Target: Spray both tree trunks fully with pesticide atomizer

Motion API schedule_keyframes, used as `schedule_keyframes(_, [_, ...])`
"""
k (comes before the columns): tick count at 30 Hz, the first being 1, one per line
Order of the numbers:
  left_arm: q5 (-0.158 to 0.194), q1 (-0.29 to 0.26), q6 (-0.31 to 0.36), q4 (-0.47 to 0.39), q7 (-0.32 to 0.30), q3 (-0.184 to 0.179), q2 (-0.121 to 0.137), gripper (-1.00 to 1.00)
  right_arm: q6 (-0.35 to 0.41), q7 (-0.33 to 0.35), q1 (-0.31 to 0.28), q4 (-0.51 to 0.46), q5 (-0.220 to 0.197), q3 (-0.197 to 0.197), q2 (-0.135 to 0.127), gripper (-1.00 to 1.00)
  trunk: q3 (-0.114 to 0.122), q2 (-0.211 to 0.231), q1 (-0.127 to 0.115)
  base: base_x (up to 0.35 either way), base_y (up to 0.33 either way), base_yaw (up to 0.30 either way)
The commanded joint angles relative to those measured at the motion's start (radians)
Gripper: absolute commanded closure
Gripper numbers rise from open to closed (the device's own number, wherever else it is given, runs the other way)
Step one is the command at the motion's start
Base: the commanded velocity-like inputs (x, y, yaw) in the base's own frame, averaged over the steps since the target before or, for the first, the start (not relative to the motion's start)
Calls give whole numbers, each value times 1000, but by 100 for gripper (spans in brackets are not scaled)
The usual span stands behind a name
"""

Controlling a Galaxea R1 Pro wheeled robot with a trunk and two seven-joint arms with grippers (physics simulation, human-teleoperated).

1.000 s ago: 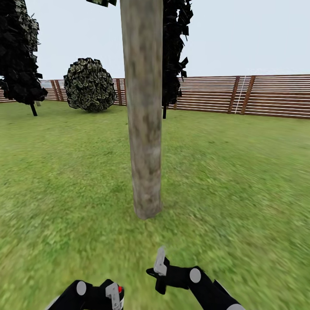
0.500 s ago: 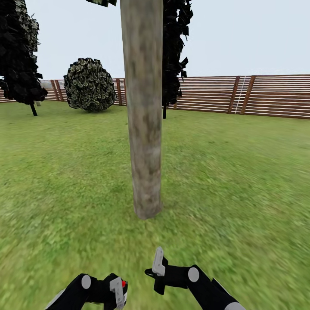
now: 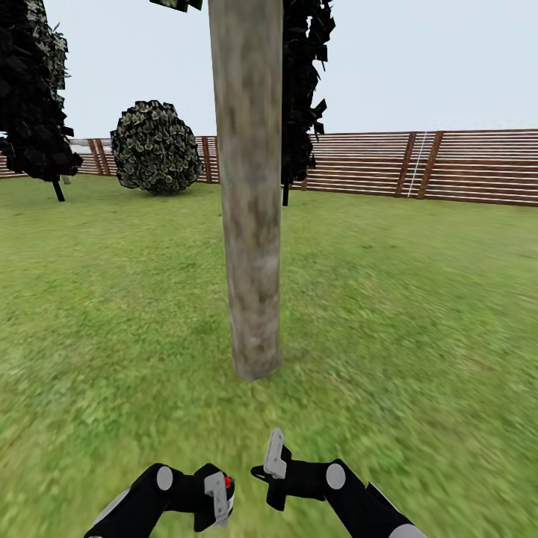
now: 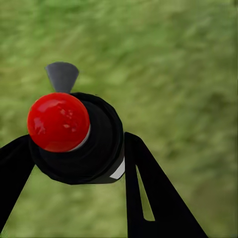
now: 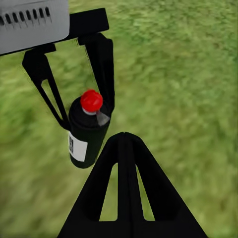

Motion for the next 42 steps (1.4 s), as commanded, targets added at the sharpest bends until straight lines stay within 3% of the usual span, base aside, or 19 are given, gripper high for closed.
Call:
schedule_keyframes(1, [-1, 0, 0, -2, 0, 0, -3, 100, 0, 0, 0, 0, 0, 0, 0, 100, 0, 0, 0, 0, 0, 0])
schedule_keyframes(16, [0, -2, 2, -42, -1, -1, -22, 100, 0, 0, 0, 0, 0, 1, 17, 100, 0, 0, 0, 0, 0, 0])
schedule_keyframes(42, [4, -2, -43, -43, -58, -1, -19, 100, -2, 0, 0, 1, 0, 1, 14, 100, 0, 0, 0, 0, 0, 0])
